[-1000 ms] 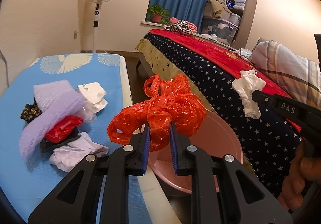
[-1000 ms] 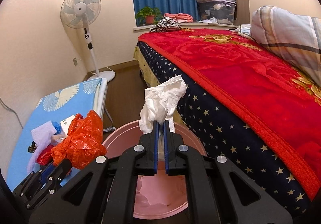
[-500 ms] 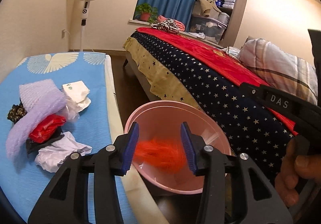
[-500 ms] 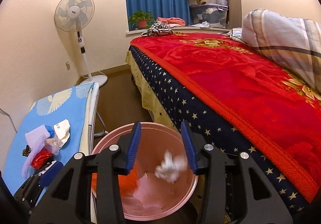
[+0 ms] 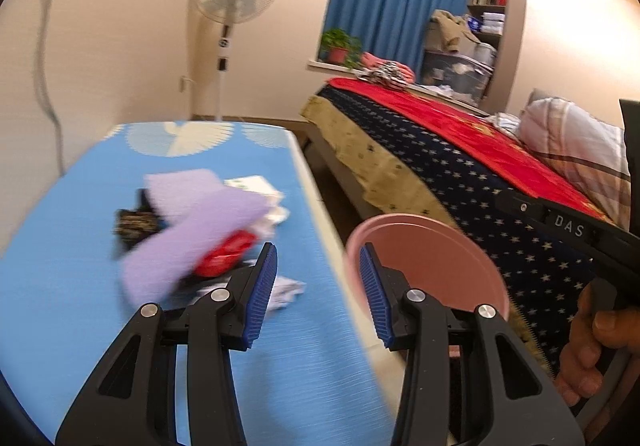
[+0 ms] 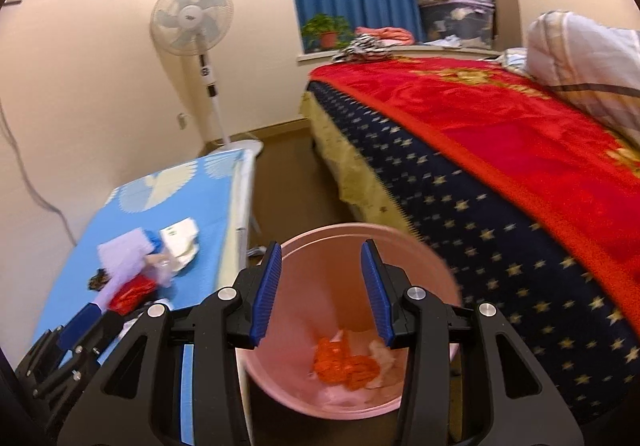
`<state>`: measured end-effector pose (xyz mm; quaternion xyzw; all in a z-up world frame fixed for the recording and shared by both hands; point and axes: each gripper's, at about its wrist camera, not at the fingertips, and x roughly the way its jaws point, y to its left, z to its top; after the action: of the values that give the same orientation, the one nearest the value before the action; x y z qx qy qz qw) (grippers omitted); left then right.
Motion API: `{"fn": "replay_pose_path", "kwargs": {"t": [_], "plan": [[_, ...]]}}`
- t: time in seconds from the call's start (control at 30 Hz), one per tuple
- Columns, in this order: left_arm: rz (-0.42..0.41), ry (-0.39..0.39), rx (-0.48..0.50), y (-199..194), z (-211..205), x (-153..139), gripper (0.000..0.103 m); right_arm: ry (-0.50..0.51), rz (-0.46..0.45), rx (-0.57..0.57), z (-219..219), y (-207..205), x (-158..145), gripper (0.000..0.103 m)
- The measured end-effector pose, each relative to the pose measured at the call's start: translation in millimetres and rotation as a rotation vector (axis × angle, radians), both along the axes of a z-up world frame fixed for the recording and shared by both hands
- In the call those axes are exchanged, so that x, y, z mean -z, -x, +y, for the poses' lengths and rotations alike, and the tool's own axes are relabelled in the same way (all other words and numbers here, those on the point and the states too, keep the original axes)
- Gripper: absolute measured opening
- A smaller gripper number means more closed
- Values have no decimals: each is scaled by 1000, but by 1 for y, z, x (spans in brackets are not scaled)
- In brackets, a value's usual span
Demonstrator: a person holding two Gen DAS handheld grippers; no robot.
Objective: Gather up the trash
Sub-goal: 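Open the right gripper over the pink bin while the left gripper opens too, then grasp the lavender foam sheet with the left gripper while the right grasps white paper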
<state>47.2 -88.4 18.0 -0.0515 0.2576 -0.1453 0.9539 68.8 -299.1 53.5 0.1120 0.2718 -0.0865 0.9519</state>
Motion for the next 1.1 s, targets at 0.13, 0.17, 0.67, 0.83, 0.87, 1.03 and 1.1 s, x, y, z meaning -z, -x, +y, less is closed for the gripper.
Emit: {"fn": "replay_pose_path", "kwargs": {"t": [0.13, 0.17, 0.67, 0.83, 0.87, 1.03, 1.1], "plan": [[0, -17, -74, 5, 34, 0, 42, -40, 1, -72, 20, -6, 8, 43], [3, -21, -94, 6, 43, 0, 42, -50, 4, -88, 25, -8, 10, 43], [58, -60, -184, -11, 72, 17, 47, -227, 116, -323, 92, -40, 50, 43], [110, -52, -206, -23, 77, 30, 47, -308, 181, -373, 107, -58, 67, 43], [115, -48, -209, -25, 79, 31, 47, -322, 193, -380, 108, -59, 70, 43], [150, -19, -208, -36, 88, 38, 47, -416, 288, -423, 122, -77, 93, 43], [168, 2, -204, -40, 91, 41, 47, -449, 318, -429, 127, -83, 100, 43]]}}
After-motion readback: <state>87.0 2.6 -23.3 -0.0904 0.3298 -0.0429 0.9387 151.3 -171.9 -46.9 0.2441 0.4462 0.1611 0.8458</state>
